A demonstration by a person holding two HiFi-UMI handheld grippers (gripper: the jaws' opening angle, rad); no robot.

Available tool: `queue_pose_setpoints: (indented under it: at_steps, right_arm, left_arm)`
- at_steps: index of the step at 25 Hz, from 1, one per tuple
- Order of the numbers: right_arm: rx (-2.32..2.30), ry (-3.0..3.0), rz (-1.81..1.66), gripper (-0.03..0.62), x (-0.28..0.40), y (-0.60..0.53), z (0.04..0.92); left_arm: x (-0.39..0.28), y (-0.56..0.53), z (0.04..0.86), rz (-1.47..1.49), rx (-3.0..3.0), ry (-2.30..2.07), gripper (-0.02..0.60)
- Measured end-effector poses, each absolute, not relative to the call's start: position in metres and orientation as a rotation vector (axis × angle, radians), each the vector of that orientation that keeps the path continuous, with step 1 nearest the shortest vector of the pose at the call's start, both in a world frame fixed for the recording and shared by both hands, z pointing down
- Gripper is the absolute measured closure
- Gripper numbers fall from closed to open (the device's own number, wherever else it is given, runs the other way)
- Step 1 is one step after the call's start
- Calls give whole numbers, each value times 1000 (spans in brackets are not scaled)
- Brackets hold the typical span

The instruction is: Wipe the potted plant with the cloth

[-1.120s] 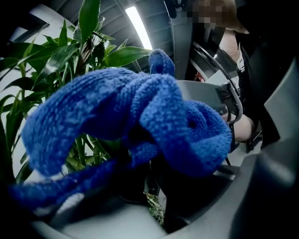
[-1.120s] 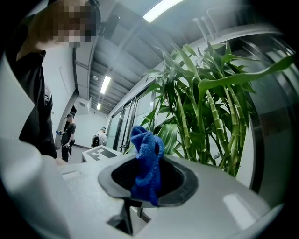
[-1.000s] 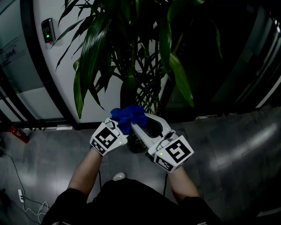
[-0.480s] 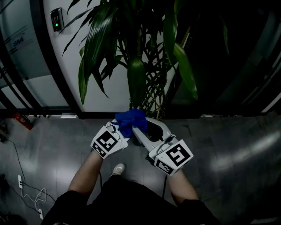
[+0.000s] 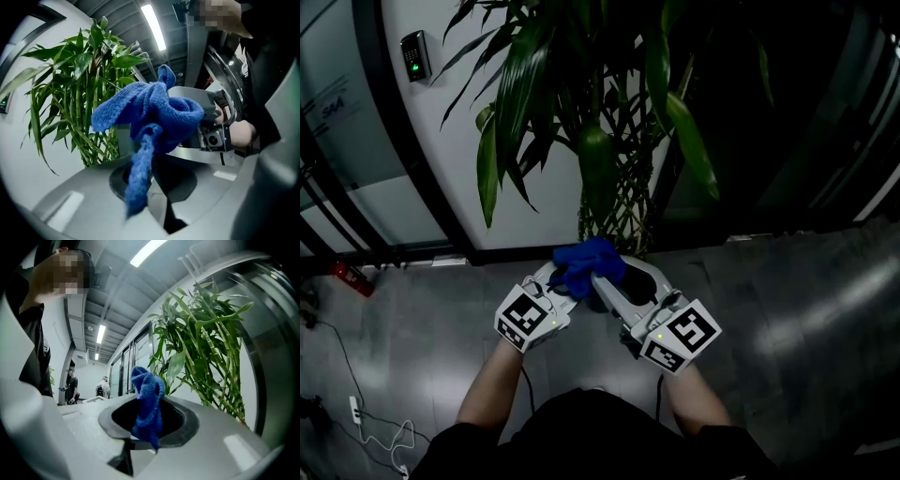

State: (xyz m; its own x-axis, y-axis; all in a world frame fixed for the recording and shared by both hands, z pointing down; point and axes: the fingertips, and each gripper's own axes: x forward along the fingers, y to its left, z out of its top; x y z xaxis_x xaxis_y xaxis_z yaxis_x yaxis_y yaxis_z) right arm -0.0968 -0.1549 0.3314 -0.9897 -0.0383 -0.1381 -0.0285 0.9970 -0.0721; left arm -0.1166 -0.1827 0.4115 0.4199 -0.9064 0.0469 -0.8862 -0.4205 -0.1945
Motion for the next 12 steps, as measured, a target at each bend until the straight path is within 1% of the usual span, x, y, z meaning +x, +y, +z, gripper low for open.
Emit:
queue_pose_setpoints:
  at_steps: [5,12]
  right_arm:
    - [-76,2965,-126,485,-98,-143,320]
    - [-149,2978,-86,485,-88,-126,315]
  left_arm:
    - [-130,-166,406,-172,-2539,1611,560]
    - [-122,-155,408,-144,-2594,1527,560]
